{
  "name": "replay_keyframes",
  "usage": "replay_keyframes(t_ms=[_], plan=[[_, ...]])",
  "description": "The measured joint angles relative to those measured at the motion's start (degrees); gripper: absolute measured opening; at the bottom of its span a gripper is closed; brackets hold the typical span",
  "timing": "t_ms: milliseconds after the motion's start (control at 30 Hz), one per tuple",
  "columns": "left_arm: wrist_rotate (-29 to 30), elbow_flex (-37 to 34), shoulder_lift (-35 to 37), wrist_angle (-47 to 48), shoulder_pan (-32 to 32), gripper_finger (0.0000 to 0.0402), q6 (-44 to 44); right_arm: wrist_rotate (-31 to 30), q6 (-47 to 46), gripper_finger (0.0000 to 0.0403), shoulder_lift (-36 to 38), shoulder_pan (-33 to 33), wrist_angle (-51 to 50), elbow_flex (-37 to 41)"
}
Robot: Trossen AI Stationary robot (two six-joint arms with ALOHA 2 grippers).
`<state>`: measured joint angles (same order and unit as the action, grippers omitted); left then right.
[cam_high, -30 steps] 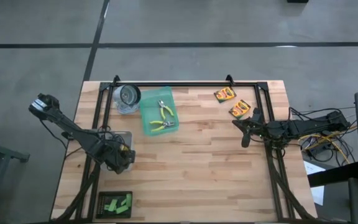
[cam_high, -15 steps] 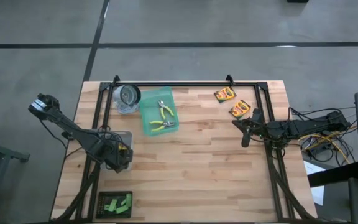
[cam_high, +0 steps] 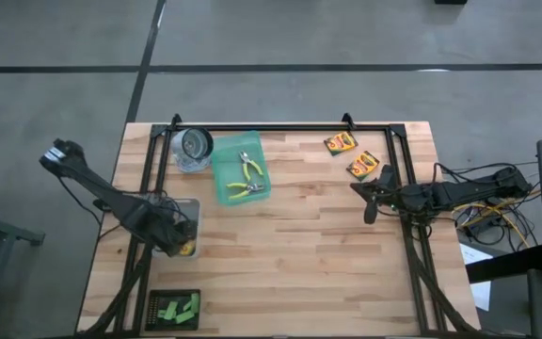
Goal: Pick & Place School Supplies
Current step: Put the yellow crayon box into the gray bin
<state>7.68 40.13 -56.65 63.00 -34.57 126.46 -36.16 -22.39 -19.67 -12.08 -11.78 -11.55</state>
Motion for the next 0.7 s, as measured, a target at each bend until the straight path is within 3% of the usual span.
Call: replay_keyframes(t_ms=[100,167,367,433,533,700], plan=[[6.8,1.5,2.3,-1.3,0.0,0.0229,-0.2,0.0,-0.1,0.0008,-0.4,0.0,0.0,0.0],[14.9,3.1,3.9,-2.8,0.0,0.0229,-1.4,0.0,-0.1,0.0008,-0.4,0.0,0.0,0.0],[49.1,9.7,8.1,-8.8,0.0,0.0228,-14.1,-1.0,-0.3,0.0008,-0.4,0.0,0.2,-0.2],[57.5,12.3,8.9,-9.8,0.0,0.0227,-19.8,-3.2,-1.3,0.0008,-0.3,0.0,0.4,-0.2],[63.4,16.2,9.2,-10.0,0.1,0.0227,-28.3,-8.0,-6.9,0.0008,-0.4,0.0,0.4,-0.2],[65.3,19.9,7.8,-13.3,3.6,0.0227,-38.7,-11.6,-13.9,0.0008,-1.5,0.7,0.4,-0.3]])
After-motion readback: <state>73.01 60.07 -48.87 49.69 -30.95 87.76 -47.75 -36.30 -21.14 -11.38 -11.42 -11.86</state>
